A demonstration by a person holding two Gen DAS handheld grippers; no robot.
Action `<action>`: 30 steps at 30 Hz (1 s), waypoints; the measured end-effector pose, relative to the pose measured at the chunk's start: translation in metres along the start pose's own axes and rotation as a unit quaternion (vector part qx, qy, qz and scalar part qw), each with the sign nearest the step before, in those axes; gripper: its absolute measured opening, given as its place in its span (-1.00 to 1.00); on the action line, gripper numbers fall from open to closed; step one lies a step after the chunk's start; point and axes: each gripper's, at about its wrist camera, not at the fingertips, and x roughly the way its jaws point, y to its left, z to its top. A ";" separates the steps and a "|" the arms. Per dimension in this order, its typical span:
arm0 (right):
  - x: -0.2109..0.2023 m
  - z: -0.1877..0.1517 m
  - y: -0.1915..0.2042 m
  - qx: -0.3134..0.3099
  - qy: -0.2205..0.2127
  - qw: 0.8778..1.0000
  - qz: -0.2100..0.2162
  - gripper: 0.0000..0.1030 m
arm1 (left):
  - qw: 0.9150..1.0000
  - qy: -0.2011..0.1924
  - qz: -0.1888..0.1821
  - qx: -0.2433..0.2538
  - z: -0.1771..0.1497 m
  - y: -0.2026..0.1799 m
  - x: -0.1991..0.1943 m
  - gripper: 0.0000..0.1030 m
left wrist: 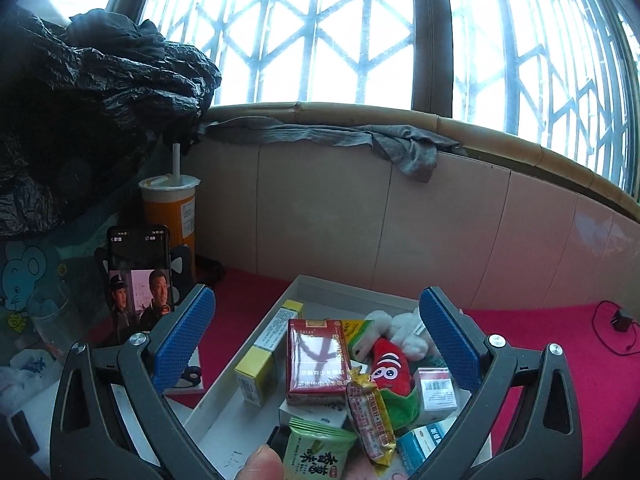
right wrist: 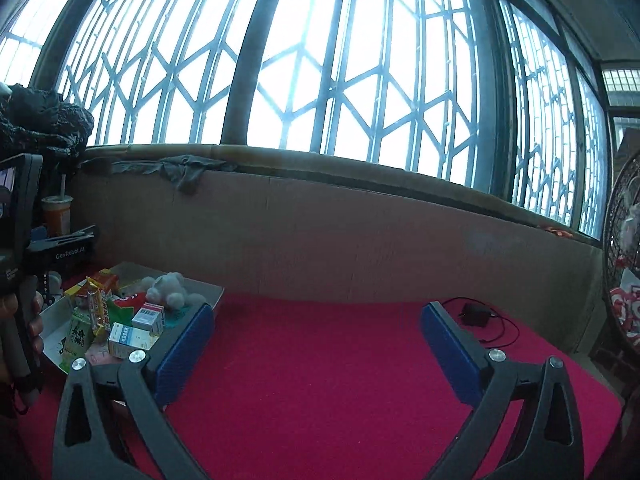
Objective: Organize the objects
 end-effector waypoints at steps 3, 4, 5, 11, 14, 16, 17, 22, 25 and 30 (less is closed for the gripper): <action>-0.014 0.008 -0.019 0.028 -0.024 0.999 -0.011 1.00 | 1.000 -0.007 -0.022 -0.007 0.003 -0.003 -0.011 0.99; -0.016 0.009 -0.023 0.033 -0.024 0.999 -0.008 1.00 | 0.999 -0.013 -0.029 -0.004 0.004 -0.006 -0.017 0.99; -0.016 0.008 -0.025 0.035 -0.018 0.999 -0.005 1.00 | 0.999 -0.019 -0.031 0.000 0.005 -0.010 -0.022 0.99; -0.027 0.004 -0.037 0.052 -0.016 0.998 0.023 1.00 | 0.999 0.012 -0.046 0.016 0.001 -0.027 -0.052 0.99; -0.033 0.002 -0.042 0.076 -0.017 0.995 0.063 1.00 | 0.999 0.021 -0.037 0.032 -0.005 -0.031 -0.069 0.99; -0.035 -0.001 -0.039 0.073 -0.010 0.994 0.082 1.00 | 0.998 0.025 -0.036 0.036 -0.009 -0.030 -0.080 0.99; -0.038 -0.004 -0.036 0.070 -0.009 0.994 0.088 1.00 | 0.998 0.028 -0.039 0.038 -0.010 -0.030 -0.085 0.99; -0.049 -0.017 -0.023 0.062 0.014 0.989 0.132 1.00 | 0.996 0.056 -0.043 0.056 -0.022 -0.035 -0.103 0.99; -0.057 -0.022 -0.017 0.051 0.016 0.989 0.138 1.00 | 0.994 0.078 -0.043 0.061 -0.027 -0.043 -0.110 0.99; -0.067 -0.024 -0.026 0.065 0.014 0.987 0.144 1.00 | 0.993 0.095 -0.011 0.076 -0.032 -0.057 -0.118 0.99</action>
